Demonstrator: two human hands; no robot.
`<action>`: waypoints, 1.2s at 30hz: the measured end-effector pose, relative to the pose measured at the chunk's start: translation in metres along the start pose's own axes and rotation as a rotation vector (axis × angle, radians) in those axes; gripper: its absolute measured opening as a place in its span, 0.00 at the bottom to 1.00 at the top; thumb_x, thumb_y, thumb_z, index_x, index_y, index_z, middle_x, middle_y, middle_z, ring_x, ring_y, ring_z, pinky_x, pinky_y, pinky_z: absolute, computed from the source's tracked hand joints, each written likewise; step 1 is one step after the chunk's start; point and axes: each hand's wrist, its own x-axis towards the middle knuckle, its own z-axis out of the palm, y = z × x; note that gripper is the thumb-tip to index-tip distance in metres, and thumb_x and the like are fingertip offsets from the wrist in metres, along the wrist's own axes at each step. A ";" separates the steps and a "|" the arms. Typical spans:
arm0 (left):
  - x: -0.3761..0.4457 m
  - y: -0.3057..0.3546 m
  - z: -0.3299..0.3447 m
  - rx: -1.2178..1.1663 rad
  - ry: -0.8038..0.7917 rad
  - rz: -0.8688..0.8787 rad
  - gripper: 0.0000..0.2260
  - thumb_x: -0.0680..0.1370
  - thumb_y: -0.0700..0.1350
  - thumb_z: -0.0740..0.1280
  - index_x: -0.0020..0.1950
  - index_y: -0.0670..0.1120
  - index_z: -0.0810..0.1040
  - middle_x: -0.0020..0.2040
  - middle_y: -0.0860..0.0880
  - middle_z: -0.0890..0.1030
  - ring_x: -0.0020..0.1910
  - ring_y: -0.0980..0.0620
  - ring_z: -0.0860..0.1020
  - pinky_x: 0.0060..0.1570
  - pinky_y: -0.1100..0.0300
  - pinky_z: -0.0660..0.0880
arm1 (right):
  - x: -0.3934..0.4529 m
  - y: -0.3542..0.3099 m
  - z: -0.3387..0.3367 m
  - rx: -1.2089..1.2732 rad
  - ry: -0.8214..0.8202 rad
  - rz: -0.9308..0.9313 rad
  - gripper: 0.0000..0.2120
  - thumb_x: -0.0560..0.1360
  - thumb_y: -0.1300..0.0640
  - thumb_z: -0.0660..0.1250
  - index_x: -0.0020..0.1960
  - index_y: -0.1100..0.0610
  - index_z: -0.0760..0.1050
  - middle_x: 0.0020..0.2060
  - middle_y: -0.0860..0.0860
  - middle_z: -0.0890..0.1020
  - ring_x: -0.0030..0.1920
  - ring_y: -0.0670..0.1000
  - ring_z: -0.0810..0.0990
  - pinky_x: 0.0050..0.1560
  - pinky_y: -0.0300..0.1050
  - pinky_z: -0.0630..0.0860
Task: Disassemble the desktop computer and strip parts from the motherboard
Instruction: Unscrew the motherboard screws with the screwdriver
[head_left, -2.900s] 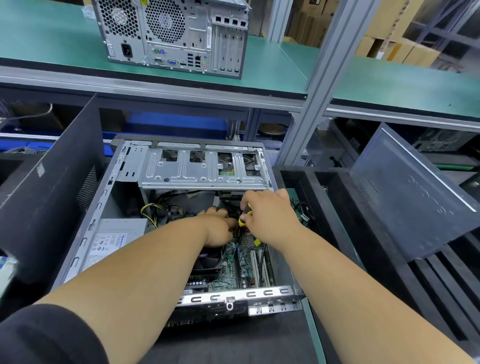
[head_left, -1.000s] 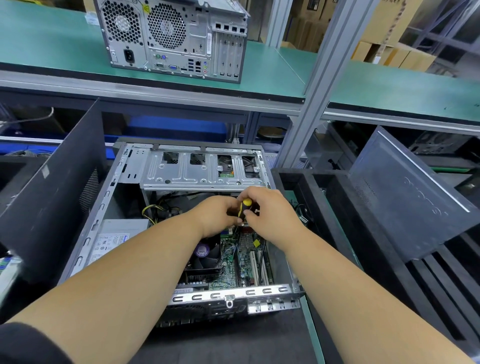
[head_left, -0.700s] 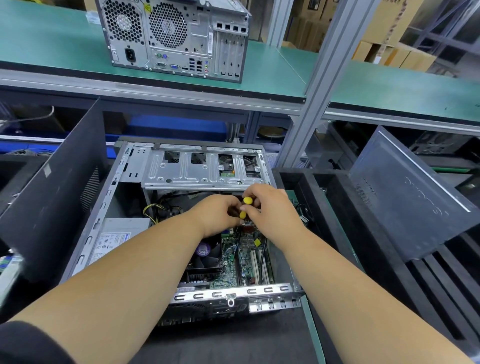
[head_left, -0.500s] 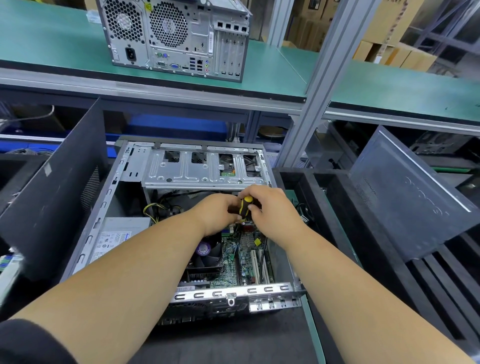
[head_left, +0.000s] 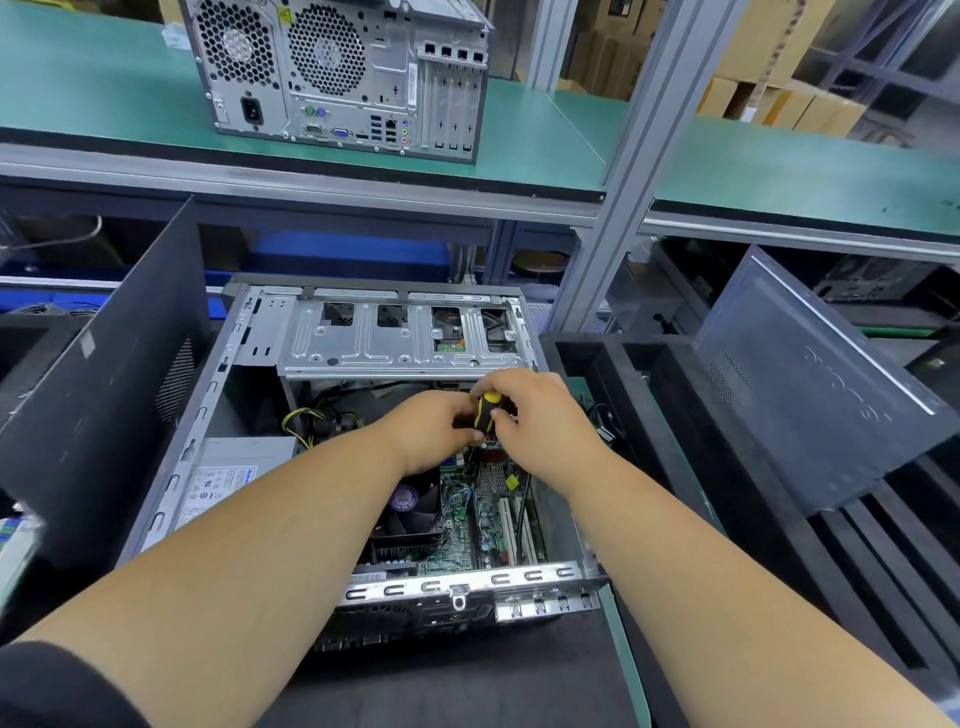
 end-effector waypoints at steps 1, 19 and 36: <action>0.001 0.000 0.000 0.009 0.008 -0.004 0.09 0.77 0.47 0.69 0.56 0.48 0.80 0.49 0.48 0.81 0.50 0.48 0.78 0.49 0.58 0.72 | 0.000 -0.001 0.000 0.002 0.004 -0.009 0.14 0.75 0.62 0.65 0.58 0.48 0.78 0.54 0.44 0.80 0.51 0.44 0.63 0.58 0.42 0.64; 0.002 -0.004 0.001 0.059 0.031 0.005 0.04 0.76 0.49 0.69 0.47 0.50 0.75 0.42 0.50 0.79 0.44 0.48 0.76 0.42 0.57 0.71 | 0.000 -0.003 0.002 -0.089 0.076 -0.041 0.15 0.75 0.52 0.71 0.61 0.50 0.76 0.55 0.46 0.81 0.54 0.48 0.72 0.61 0.47 0.65; 0.000 -0.002 0.002 0.041 0.031 0.002 0.08 0.75 0.50 0.70 0.50 0.49 0.77 0.44 0.48 0.80 0.44 0.48 0.77 0.45 0.55 0.74 | 0.001 0.000 0.005 -0.089 0.083 -0.013 0.14 0.73 0.49 0.72 0.57 0.49 0.75 0.52 0.45 0.79 0.51 0.50 0.76 0.60 0.48 0.66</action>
